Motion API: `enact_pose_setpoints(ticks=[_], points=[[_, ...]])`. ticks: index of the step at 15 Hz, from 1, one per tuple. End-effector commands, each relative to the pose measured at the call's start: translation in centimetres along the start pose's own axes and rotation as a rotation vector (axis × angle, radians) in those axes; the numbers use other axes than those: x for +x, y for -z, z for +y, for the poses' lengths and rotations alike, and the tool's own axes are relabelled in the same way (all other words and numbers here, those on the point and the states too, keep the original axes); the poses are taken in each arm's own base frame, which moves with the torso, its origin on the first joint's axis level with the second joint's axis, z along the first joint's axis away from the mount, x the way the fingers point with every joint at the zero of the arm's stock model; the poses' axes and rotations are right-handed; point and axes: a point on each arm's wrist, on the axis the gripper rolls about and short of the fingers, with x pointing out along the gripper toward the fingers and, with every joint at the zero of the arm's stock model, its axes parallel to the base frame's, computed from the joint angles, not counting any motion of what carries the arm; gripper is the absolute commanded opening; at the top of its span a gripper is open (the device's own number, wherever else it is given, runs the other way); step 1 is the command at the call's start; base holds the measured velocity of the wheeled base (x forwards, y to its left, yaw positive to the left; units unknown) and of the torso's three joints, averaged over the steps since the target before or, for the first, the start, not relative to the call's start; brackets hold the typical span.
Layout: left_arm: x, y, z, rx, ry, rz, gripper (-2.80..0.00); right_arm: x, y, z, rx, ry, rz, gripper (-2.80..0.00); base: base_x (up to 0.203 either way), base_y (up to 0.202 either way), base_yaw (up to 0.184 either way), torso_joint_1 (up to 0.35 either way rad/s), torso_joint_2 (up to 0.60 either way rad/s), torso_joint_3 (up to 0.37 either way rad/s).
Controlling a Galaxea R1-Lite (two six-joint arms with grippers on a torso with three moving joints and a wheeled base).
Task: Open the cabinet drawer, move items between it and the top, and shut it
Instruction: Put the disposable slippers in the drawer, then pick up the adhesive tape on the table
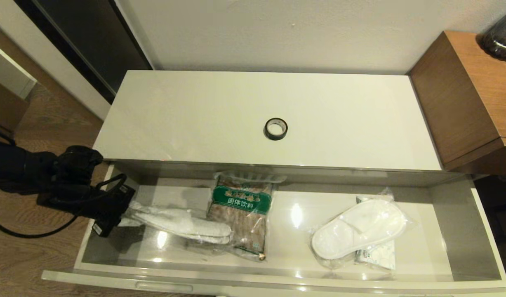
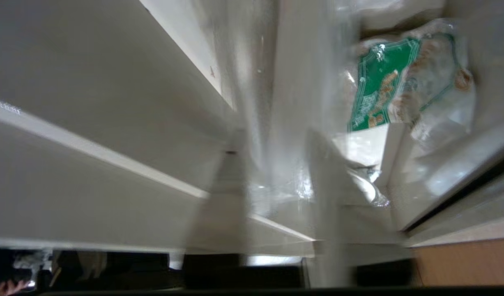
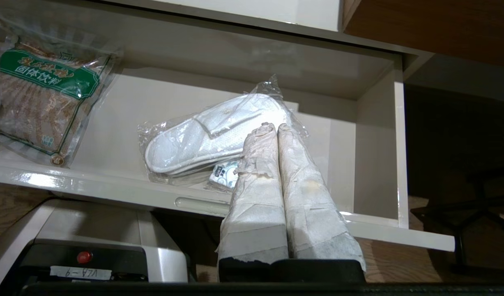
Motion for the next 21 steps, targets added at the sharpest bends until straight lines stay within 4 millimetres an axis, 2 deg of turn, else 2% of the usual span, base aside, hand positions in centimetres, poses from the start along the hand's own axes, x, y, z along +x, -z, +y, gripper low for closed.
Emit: enact_pose_setpoints(ticks=[1, 2, 4, 7, 10, 13, 15, 16, 19, 21], points=[[0.5, -0.5, 0.1, -0.017, -0.009, 0.008, 0.00, 0.0, 0.0, 0.0, -0.001, -0.001, 0.000, -2.80, 0.000, 0.000, 0.000, 0.000, 0.00, 0.000], [0.4, -0.4, 0.1, -0.017, -0.010, 0.008, 0.00, 0.0, 0.0, 0.0, -0.001, -0.001, 0.000, -2.80, 0.000, 0.000, 0.000, 0.000, 0.00, 0.000], [-1.5, 0.5, -0.5, 0.009, 0.018, -0.012, 0.00, 0.0, 0.0, 0.0, -0.001, -0.001, 0.000, -2.80, 0.000, 0.000, 0.000, 0.000, 0.00, 0.000], [-7.5, 3.8, -2.1, 0.157, 0.125, -0.093, 0.00, 0.0, 0.0, 0.0, -0.001, -0.001, 0.000, -2.80, 0.000, 0.000, 0.000, 0.000, 0.00, 0.000], [-13.5, 8.9, -4.5, 0.428, 0.235, -0.186, 0.00, 0.0, 0.0, 0.0, -0.001, -0.001, 0.000, -2.80, 0.000, 0.000, 0.000, 0.000, 0.00, 0.000], [-15.7, 14.6, -5.9, 0.713, 0.239, -0.267, 0.00, 0.0, 0.0, 0.0, -0.002, -0.001, 0.000, -2.80, 0.000, 0.000, 0.000, 0.000, 0.00, 0.000], [-15.6, 17.3, -6.5, 0.830, 0.228, -0.288, 0.00, 0.0, 0.0, 0.0, -0.001, -0.001, 0.000, -2.80, 0.000, 0.000, 0.000, 0.000, 0.00, 0.000], [-15.3, 18.7, -6.9, 0.880, 0.223, -0.290, -2.80, 0.0, 0.0, 0.0, -0.001, -0.001, 0.000, -2.80, 0.000, 0.000, 0.000, 0.000, 0.00, 0.000], [-13.8, 21.5, -7.8, 0.985, 0.189, -0.288, -2.80, 0.0, 0.0, 0.0, -0.002, -0.001, 0.000, -2.80, 0.000, 0.000, 0.000, 0.000, 0.00, 0.000], [-11.2, 22.9, -8.4, 1.107, 0.095, -0.298, -2.80, 0.0, 0.0, 0.0, -0.001, -0.001, 0.000, -2.80, 0.000, 0.000, 0.000, 0.000, 0.00, 0.000]])
